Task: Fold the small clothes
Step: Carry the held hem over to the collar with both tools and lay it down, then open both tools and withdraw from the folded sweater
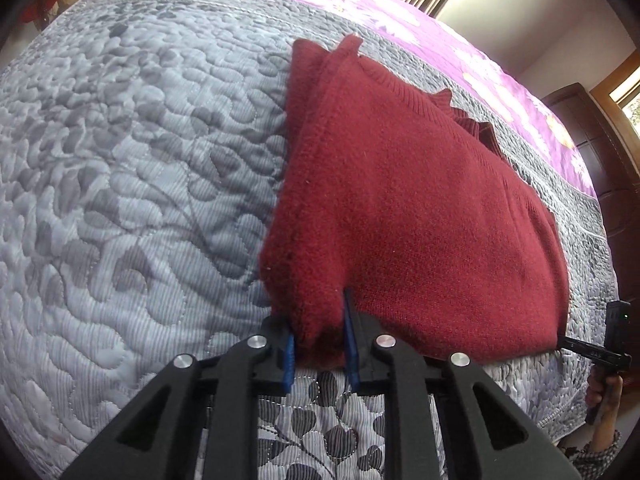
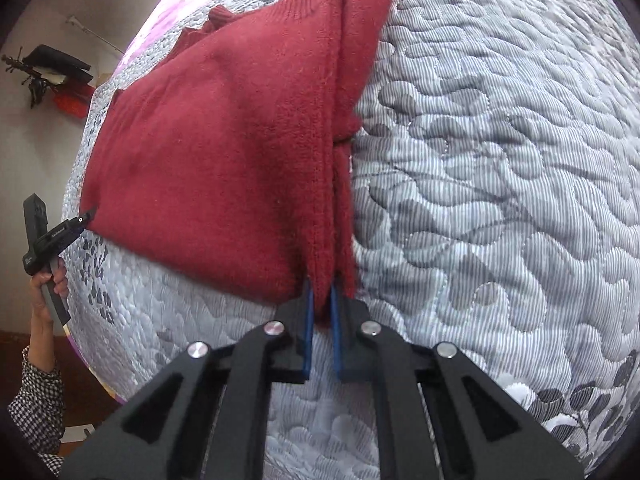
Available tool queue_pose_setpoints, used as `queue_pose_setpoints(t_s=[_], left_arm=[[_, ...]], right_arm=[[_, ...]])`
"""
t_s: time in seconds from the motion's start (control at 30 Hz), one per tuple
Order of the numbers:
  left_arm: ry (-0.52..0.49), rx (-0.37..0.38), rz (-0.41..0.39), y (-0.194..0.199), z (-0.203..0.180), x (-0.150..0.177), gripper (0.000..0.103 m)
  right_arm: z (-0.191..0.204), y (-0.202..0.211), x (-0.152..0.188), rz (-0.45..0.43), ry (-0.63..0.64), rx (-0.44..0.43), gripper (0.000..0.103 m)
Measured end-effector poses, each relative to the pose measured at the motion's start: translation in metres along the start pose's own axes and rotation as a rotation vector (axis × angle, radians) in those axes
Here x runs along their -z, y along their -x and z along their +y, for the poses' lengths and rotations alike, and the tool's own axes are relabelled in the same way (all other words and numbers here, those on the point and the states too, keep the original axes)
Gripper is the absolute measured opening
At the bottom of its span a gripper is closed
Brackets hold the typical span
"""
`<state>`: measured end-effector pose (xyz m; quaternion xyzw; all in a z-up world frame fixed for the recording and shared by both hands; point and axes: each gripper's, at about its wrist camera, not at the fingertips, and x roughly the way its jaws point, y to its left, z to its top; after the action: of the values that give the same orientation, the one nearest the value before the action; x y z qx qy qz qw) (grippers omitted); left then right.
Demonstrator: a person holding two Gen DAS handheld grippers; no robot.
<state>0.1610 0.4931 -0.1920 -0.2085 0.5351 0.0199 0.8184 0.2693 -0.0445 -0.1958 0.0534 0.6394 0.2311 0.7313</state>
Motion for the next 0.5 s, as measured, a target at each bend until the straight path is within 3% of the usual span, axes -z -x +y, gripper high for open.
queue_pose_setpoints(t_s=[0.13, 0.17, 0.2, 0.33, 0.5], left_arm=[[-0.047, -0.032, -0.01, 0.027, -0.008, -0.005, 0.031], [-0.054, -0.048, -0.034, 0.037, -0.009, -0.009, 0.032], [-0.059, -0.056, -0.066, 0.046, -0.011, -0.014, 0.033], [-0.066, -0.064, -0.174, 0.064, -0.022, -0.045, 0.034], [-0.098, 0.004, -0.148, 0.027, -0.064, -0.082, 0.033]], right_arm=[[0.013, 0.029, -0.01, -0.066, 0.081, 0.037, 0.024], [0.014, 0.039, -0.016, -0.096, 0.092, 0.054, 0.033], [0.014, 0.048, -0.025, -0.122, 0.09, 0.054, 0.035], [0.011, 0.061, -0.078, -0.188, 0.045, 0.043, 0.035], [0.014, 0.032, -0.149, -0.171, 0.026, 0.092, 0.034]])
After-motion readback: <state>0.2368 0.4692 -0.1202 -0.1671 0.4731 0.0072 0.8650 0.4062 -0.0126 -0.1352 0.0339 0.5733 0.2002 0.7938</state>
